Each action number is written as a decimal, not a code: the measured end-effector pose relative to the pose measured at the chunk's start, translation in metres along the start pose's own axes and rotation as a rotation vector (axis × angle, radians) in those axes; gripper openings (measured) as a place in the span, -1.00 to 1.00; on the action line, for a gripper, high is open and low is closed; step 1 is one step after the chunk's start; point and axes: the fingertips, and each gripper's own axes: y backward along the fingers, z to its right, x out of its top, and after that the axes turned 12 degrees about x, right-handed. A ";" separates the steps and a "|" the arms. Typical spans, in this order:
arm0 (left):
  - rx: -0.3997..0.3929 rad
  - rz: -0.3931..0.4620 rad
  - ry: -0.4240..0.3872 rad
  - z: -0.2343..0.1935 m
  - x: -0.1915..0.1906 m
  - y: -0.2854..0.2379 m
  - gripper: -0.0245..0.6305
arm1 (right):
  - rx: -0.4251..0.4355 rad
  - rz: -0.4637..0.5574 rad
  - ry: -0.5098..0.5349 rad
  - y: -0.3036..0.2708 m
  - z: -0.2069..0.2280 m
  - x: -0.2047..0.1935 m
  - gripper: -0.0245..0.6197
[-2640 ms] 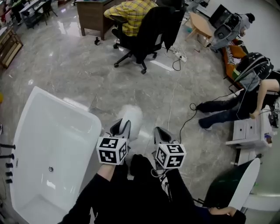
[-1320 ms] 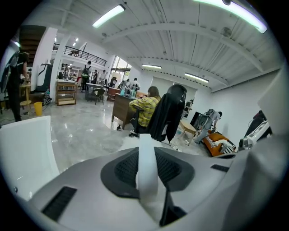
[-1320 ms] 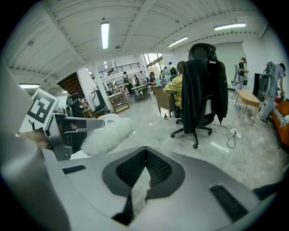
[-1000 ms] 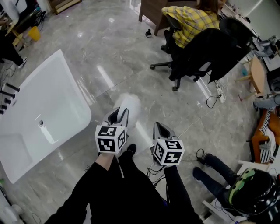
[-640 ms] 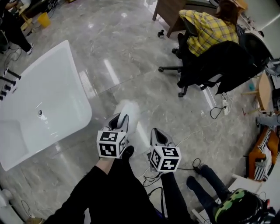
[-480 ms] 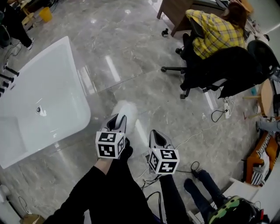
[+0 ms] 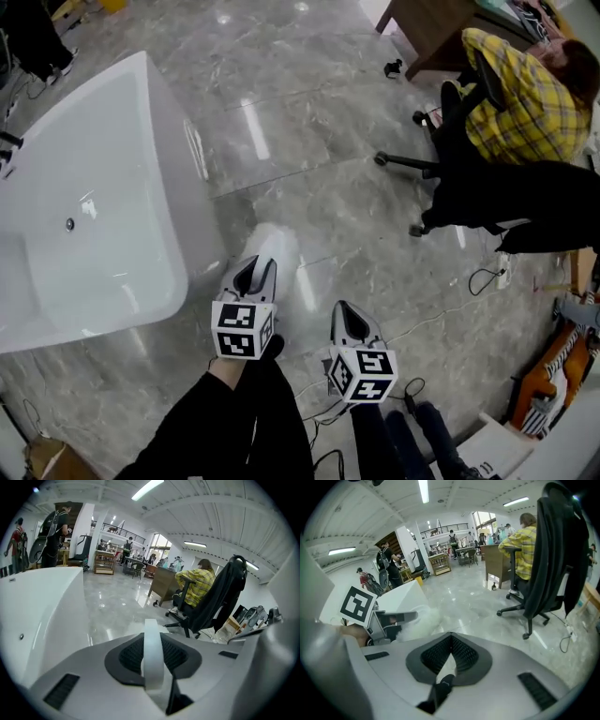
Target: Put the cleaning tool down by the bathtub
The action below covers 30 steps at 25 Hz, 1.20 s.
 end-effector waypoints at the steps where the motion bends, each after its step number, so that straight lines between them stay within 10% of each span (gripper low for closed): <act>1: 0.007 0.005 0.000 -0.005 -0.006 -0.012 -0.62 | 0.008 -0.004 0.002 -0.013 0.005 -0.002 -0.93; 30: 0.142 0.160 0.092 -0.120 -0.168 -0.263 -0.62 | 0.168 0.014 0.209 -0.320 0.116 -0.070 -0.93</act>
